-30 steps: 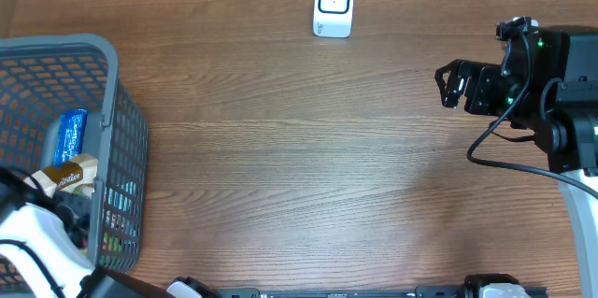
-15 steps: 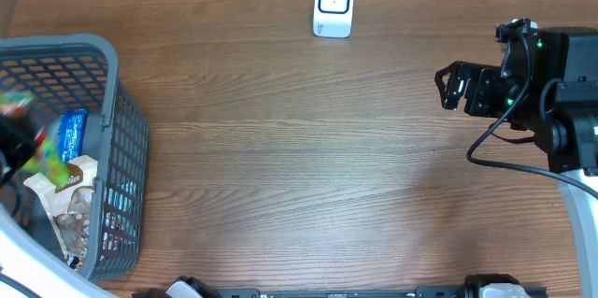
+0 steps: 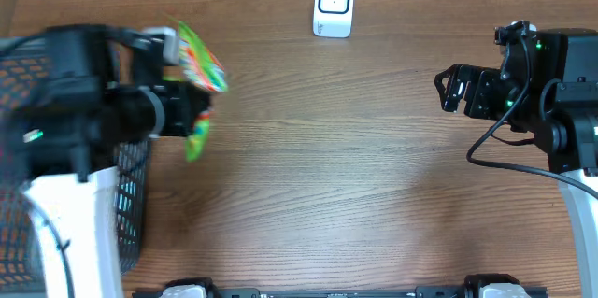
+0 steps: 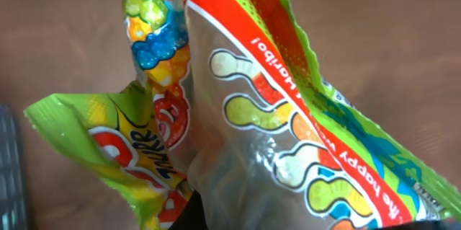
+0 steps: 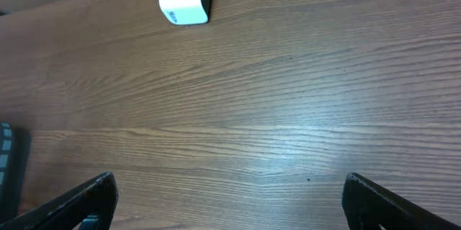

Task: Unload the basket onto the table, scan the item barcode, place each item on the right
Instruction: 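Lift the Haribo bag out and drop it on the table centre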

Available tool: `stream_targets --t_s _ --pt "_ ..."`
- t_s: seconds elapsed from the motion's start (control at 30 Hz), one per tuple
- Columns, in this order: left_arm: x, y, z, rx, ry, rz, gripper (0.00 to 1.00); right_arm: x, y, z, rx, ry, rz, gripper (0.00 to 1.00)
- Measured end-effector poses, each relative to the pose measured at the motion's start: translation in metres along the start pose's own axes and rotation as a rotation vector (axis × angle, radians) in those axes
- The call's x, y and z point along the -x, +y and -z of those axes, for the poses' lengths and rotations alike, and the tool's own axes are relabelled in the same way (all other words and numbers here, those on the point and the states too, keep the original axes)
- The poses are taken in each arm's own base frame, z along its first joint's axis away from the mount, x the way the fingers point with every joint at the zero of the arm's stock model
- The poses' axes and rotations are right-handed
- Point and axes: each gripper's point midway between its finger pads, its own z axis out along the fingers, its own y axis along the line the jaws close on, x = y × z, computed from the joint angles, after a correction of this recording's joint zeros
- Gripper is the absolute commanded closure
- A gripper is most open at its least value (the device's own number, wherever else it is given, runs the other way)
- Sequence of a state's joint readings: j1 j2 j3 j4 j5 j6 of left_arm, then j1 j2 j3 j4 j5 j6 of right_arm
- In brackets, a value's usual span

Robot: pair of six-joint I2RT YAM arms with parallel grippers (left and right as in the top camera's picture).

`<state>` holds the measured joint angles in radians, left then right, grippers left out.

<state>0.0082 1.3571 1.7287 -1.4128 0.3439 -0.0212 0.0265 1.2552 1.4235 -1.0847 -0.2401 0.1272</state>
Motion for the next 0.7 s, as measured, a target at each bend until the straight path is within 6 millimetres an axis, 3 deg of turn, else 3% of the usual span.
stream_targets --t_s 0.03,0.3,0.33,0.37,0.43,0.57,0.63,0.7 --pt "-0.004 -0.001 -0.013 0.016 0.031 -0.009 0.96 0.0 0.0 0.0 0.0 0.001 0.0 0.0" --pt "-0.054 -0.02 -0.171 0.063 0.277 -0.092 0.96 -0.001 -0.002 -0.007 -0.003 0.019 -0.005 0.0" --pt "-0.062 -0.022 -0.187 0.066 0.304 -0.101 0.9 -0.001 -0.002 -0.008 -0.004 0.021 -0.005 0.0" --pt "-0.071 -0.024 -0.203 0.069 0.337 -0.116 0.76 -0.001 -0.002 -0.008 -0.004 0.02 -0.004 0.0" --pt "-0.084 -0.028 -0.228 0.073 0.385 -0.13 0.58 0.0 -0.002 -0.009 -0.004 0.02 -0.005 0.0" --pt "-0.102 -0.03 -0.25 0.085 0.458 -0.136 0.53 0.0 -0.003 -0.01 -0.004 0.021 -0.005 0.0" --pt "-0.108 -0.026 -0.246 0.107 0.496 -0.128 0.53 0.0 -0.003 -0.01 -0.004 0.022 -0.006 0.0" --pt "-0.1 -0.022 -0.233 0.133 0.509 -0.115 0.53 0.0 -0.003 -0.01 -0.004 0.021 -0.006 0.0"
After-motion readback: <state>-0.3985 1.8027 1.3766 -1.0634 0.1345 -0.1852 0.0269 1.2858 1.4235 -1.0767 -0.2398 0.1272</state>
